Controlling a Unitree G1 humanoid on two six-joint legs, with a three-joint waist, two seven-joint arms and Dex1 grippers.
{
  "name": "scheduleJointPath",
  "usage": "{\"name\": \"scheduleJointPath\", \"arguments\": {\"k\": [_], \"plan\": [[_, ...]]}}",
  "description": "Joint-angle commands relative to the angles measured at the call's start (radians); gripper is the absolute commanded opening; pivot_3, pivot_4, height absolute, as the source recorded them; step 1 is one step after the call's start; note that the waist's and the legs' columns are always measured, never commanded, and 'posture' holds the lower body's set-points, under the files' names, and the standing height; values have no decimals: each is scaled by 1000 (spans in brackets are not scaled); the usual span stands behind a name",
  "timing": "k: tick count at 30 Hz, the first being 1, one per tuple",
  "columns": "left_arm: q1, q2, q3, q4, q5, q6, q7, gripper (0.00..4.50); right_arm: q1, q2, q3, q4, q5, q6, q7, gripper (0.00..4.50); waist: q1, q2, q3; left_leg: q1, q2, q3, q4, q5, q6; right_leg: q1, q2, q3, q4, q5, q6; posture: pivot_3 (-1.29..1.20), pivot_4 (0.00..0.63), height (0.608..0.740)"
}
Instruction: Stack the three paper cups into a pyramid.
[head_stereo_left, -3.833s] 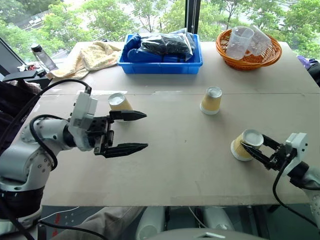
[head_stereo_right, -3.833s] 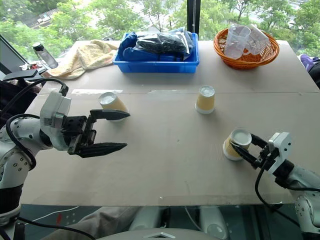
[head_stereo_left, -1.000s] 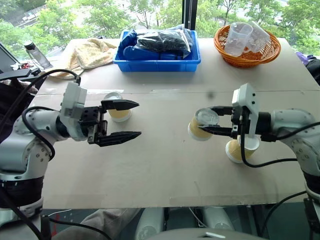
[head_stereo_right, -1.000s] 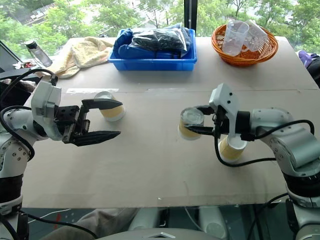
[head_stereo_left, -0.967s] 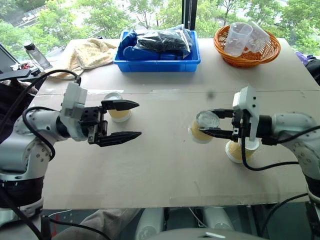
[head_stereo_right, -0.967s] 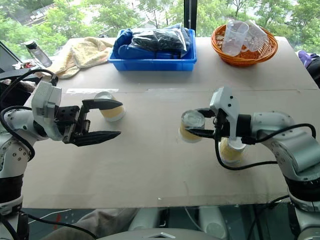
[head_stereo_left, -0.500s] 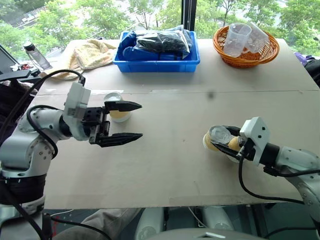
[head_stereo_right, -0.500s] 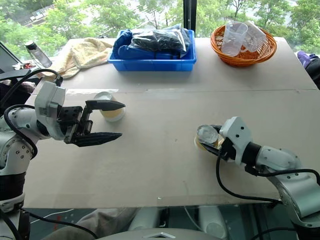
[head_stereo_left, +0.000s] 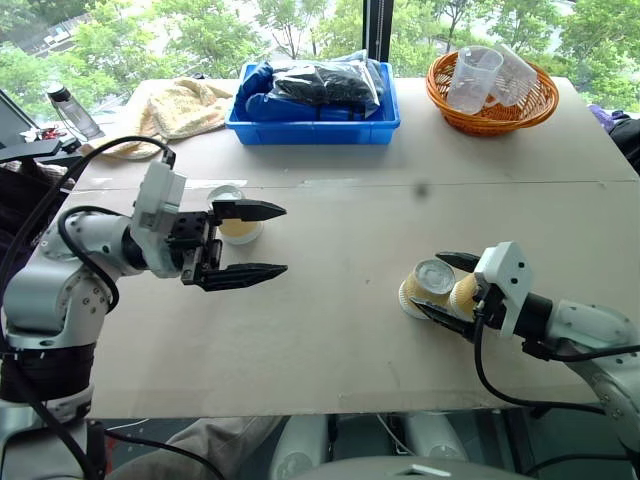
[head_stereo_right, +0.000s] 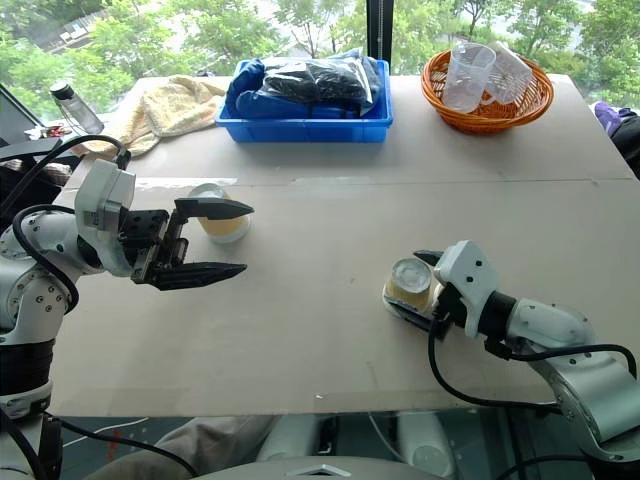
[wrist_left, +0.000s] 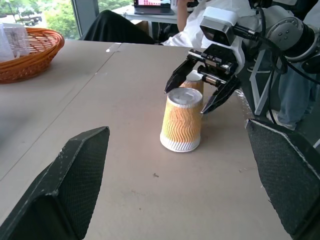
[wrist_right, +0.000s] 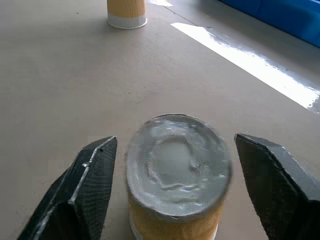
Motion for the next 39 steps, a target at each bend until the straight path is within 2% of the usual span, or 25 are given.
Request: {"name": "scheduleJointPath", "arguments": {"k": [1,5,8,10,12,16,22,25,28,39], "plan": [[-10,5,13,-13,-5,-4,-2,4500,-24,-8,-81,-49,78,8,8,4443,0,0,0,0,0,0,0,0,0,0,0,0,0,0,0,0,150,740],[-8,4,13,-13,-6,-4,-4,4500,-17,-38,-213,-53,231,31,50,4443,1,0,0,0,0,0,0,0,0,0,0,0,0,0,0,0,150,740],[-4,4,14,-13,-5,-4,-3,4500,16,-83,-357,-13,355,29,125,4443,4,0,0,0,0,0,0,0,0,1,0,-1,0,0,0,0,150,740],[13,-1,27,-13,1,-6,18,4500,69,-112,-490,93,411,17,218,4443,6,0,0,1,0,-1,0,0,0,2,0,-1,-1,0,0,0,150,740],[35,-10,47,-8,13,-2,67,4500,131,-134,-570,197,397,-42,339,4443,11,-1,0,3,0,-1,0,-2,3,5,0,-2,-2,0,0,0,150,740],[95,-55,106,-14,46,-11,220,4500,210,-126,-633,359,330,-206,506,4443,17,-1,0,7,0,0,0,-3,4,8,0,-1,-1,0,0,0,150,740],[209,-179,192,-46,142,-84,479,4500,277,-116,-642,610,225,-442,698,4443,22,-1,0,13,0,2,-1,-3,5,13,-1,2,-1,0,0,0,150,740],[258,-233,200,-53,188,-139,545,4500,308,-131,-626,696,195,-505,778,4443,23,-1,0,17,0,2,-2,-3,5,16,-1,2,-2,0,0,0,150,740],[278,-262,178,-24,251,-199,585,4500,302,-125,-615,732,188,-543,798,4443,24,-1,0,17,0,1,-2,-3,5,16,-1,1,-2,0,0,0,150,740],[87,-330,72,284,425,-354,695,4500,301,-85,-616,674,243,-538,779,4443,26,-1,0,17,0,1,-2,-3,4,18,-1,0,-3,0,0,0,150,740]]}}
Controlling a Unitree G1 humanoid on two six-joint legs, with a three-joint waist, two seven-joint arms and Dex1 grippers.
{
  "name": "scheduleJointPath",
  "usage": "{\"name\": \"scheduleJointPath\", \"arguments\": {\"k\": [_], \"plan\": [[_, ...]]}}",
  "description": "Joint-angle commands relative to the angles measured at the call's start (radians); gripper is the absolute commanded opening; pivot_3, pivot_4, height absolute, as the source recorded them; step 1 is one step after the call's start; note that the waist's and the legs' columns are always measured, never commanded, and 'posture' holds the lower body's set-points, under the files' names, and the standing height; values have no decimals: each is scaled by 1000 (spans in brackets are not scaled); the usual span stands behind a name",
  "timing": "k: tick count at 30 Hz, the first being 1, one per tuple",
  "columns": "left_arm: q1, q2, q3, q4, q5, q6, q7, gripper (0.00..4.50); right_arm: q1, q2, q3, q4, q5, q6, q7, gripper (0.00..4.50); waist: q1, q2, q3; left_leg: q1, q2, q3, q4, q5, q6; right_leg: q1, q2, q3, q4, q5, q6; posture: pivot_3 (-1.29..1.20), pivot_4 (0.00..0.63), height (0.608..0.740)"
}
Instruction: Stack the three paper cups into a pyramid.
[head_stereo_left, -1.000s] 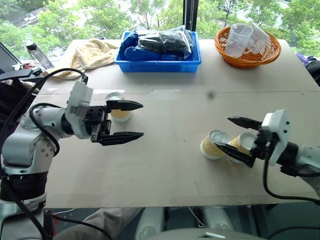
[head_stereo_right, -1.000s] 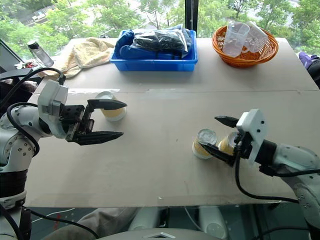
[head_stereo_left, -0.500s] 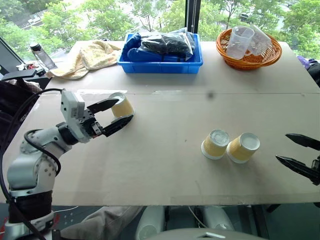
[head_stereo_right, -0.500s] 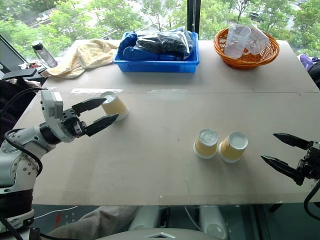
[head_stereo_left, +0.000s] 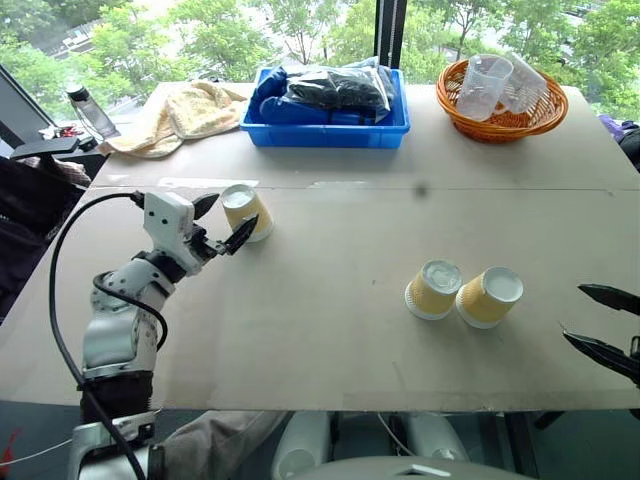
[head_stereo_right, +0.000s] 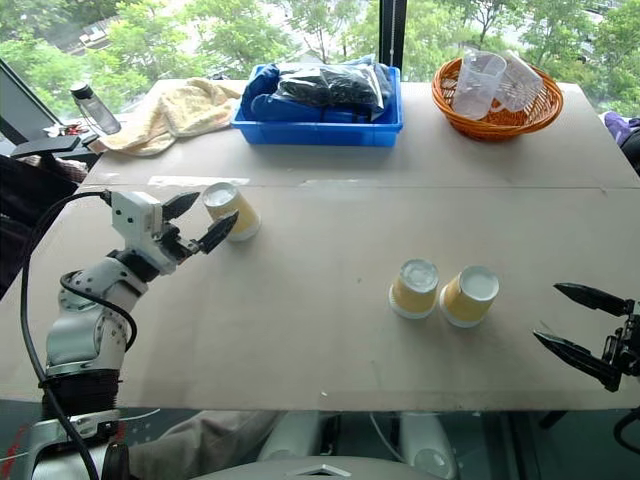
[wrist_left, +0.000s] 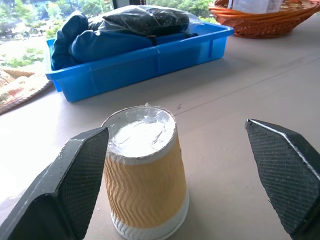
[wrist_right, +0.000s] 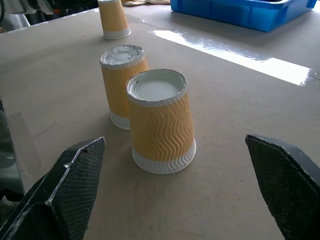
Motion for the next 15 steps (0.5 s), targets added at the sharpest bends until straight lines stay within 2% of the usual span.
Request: {"name": "scheduleJointPath", "arguments": {"k": [1,9,15], "plan": [[-27,-5,-8,61,31,-53,18,4500,12,15,-25,-53,32,-9,-20,4443,-5,0,0,0,0,0,0,0,0,0,0,0,0,0,0,0,150,740],[-98,-44,-43,175,62,-126,38,4500,24,35,-22,-85,40,-7,-54,4443,3,0,-1,1,0,0,0,0,0,1,0,0,1,0,0,0,150,740],[-101,-61,-17,135,19,-181,26,4500,28,35,-24,-87,45,-4,-59,4443,4,0,-1,1,0,0,0,0,0,1,0,0,1,0,0,0,150,740]]}}
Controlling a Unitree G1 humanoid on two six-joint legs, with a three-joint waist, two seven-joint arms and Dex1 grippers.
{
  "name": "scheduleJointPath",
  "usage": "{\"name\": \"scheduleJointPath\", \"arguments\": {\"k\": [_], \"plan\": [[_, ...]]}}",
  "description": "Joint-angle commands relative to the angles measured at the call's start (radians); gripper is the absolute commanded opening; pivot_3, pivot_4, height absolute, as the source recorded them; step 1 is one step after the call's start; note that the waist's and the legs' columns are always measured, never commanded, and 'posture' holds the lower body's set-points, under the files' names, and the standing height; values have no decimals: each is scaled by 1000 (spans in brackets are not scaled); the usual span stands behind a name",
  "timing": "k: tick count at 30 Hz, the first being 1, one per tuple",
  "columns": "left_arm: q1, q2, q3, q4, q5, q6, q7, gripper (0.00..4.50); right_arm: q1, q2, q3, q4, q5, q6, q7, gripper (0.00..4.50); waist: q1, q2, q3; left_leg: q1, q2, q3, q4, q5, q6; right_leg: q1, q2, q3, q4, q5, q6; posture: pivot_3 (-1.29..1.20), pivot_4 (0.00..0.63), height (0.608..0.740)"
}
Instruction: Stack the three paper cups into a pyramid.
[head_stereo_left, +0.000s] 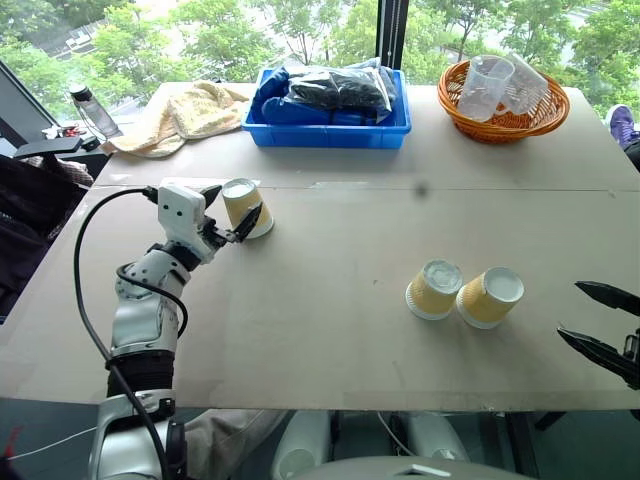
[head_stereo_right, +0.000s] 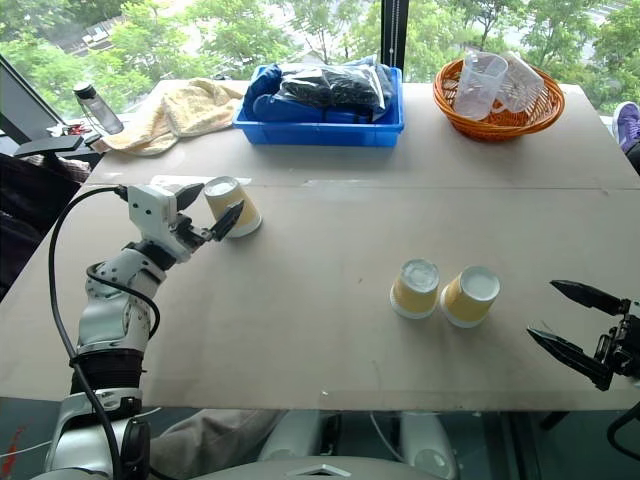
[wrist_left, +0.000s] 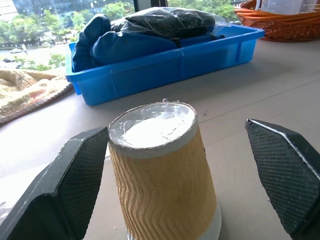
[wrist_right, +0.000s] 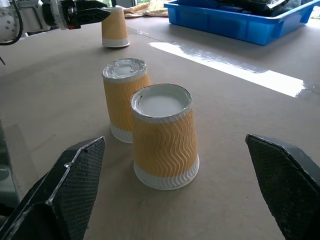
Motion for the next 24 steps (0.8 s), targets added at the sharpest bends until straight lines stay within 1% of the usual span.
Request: {"name": "scheduleJointPath", "arguments": {"k": [1,5,10,18,24], "plan": [[7,-16,27,-71,-59,-37,-25,4500,2,-2,-21,-24,25,-7,0,4443,0,0,0,0,0,0,0,0,0,0,0,0,0,0,0,0,150,740],[39,-10,20,-96,-66,-26,-41,4500,-7,-2,-10,-20,24,-4,-5,4443,-1,0,0,0,0,0,0,1,-2,0,0,0,0,0,0,0,150,740],[42,-14,29,-73,-44,-23,7,4500,-20,-5,0,-21,24,1,-7,4443,-2,0,0,0,0,0,0,0,-1,0,0,0,0,0,0,0,150,740],[-1,-15,18,25,-7,-16,76,4500,-23,-8,4,-23,26,3,-11,4443,-2,-1,0,0,0,0,0,0,0,0,0,0,0,0,0,0,150,740],[-43,-18,-4,85,2,-21,56,4500,-21,-4,9,-35,27,4,-23,4443,-1,-1,0,0,0,0,0,0,0,0,0,0,0,0,0,0,150,740]]}}
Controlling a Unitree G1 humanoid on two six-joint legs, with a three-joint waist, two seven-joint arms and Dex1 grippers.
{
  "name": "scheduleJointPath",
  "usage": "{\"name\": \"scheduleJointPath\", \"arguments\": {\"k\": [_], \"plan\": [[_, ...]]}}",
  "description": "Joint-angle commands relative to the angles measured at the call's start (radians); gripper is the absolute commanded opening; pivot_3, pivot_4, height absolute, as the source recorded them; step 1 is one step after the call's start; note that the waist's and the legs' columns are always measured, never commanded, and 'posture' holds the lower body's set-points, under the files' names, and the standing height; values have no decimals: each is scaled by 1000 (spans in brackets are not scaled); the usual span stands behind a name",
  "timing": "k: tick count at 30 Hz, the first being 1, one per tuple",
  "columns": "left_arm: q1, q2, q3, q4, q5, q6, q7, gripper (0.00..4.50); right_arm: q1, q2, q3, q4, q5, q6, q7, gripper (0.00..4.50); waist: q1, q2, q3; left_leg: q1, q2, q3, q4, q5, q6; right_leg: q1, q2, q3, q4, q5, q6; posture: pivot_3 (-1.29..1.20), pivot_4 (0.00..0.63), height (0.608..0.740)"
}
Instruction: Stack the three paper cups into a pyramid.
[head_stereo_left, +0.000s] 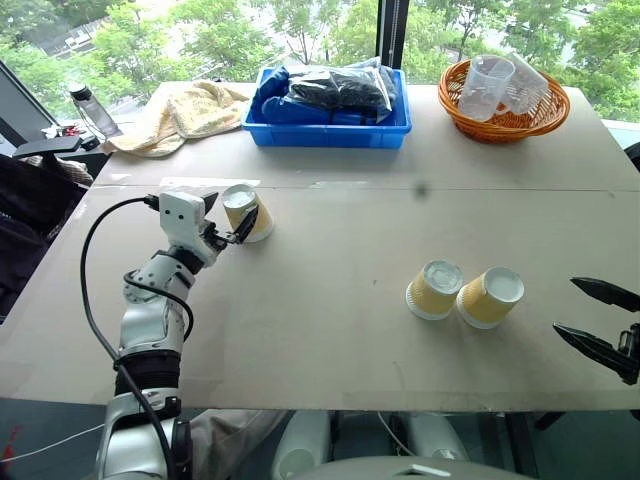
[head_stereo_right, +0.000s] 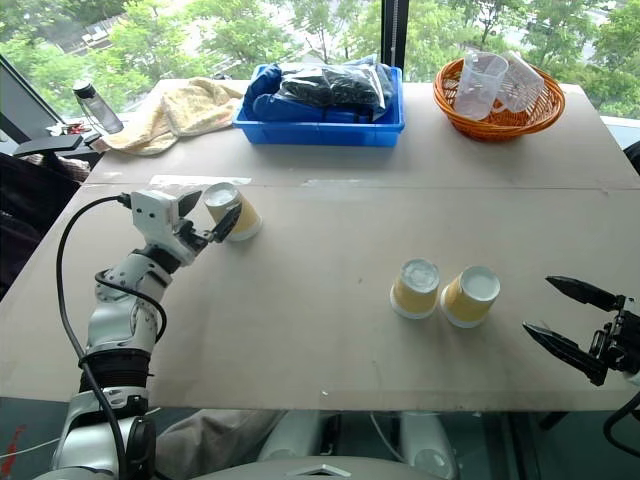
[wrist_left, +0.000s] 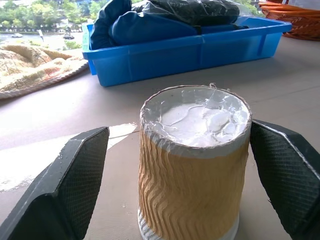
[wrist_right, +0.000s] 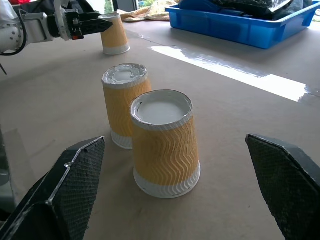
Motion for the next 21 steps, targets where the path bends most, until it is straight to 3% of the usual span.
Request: {"name": "scheduleJointPath", "arguments": {"k": [1,7,12,17,21], "plan": [[-30,4,-3,10,1,-17,-14,4500,2,-2,-12,-34,18,0,-6,4443,0,0,0,0,0,0,0,0,0,0,0,0,0,0,0,0,150,740],[-57,0,-18,40,-7,-22,-53,4500,16,0,-23,-49,23,1,-15,4443,0,0,0,0,0,0,0,0,-1,0,0,0,0,0,0,0,150,740],[-64,0,-19,40,-9,-25,-63,2359,26,0,-26,-55,27,0,-21,4500,-1,0,0,0,0,0,0,0,-1,0,0,0,0,0,0,0,150,740],[-78,-13,-62,-61,-35,15,-115,2316,27,0,-26,-55,33,-2,-23,4500,0,0,0,0,0,0,0,1,-1,0,0,0,0,0,0,0,150,740],[-135,-48,-171,-230,-111,157,-220,2316,21,0,-20,-53,34,-2,-27,4500,13,-1,0,-1,0,0,1,1,-2,0,0,-1,0,0,0,0,150,740]]}}
